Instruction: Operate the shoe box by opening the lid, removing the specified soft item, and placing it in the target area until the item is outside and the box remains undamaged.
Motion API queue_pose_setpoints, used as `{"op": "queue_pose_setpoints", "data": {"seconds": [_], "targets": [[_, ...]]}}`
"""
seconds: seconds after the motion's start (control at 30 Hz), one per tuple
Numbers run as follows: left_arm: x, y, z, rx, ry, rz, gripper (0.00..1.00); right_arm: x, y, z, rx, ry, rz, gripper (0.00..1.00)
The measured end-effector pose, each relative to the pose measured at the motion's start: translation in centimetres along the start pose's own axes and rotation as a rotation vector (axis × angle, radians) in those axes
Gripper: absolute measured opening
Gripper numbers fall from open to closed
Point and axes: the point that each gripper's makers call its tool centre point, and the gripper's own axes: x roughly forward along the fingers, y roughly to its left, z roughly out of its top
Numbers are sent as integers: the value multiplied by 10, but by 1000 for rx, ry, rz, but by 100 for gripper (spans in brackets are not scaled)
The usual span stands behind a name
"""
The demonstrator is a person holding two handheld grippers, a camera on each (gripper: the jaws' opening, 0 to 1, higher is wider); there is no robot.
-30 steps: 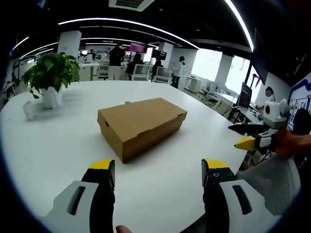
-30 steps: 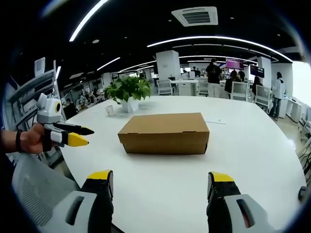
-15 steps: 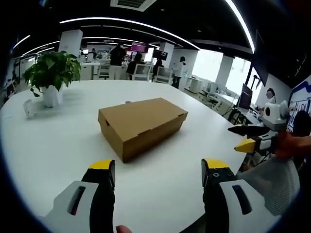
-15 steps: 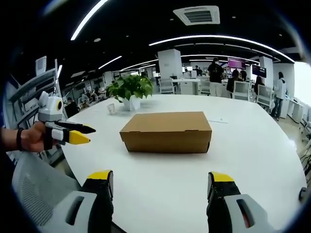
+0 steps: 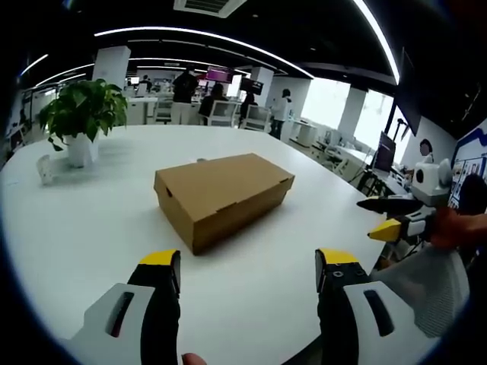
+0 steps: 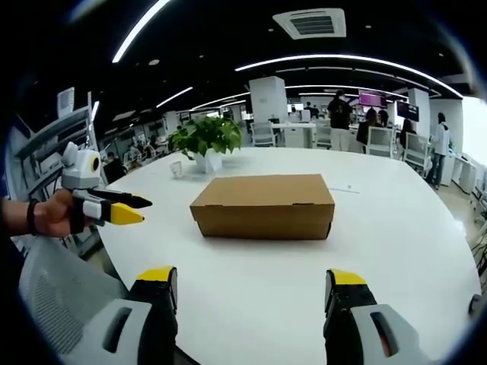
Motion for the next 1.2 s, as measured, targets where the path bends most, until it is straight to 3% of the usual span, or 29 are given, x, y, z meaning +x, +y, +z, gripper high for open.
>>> {"op": "queue_pose_setpoints", "data": {"seconds": [0.4, 0.8, 0.97, 1.2], "targets": [[1, 1, -4, -5, 17, -1, 74, 0, 4, 3, 10, -13, 21, 78], [0, 5, 1, -41, 7, 1, 74, 1, 5, 1, 38, 6, 46, 76], [6, 16, 12, -50, 1, 5, 73, 10, 3, 4, 28, 26, 64, 75], [24, 33, 27, -83, -9, 17, 71, 40, -22, 22, 60, 19, 61, 73]]}}
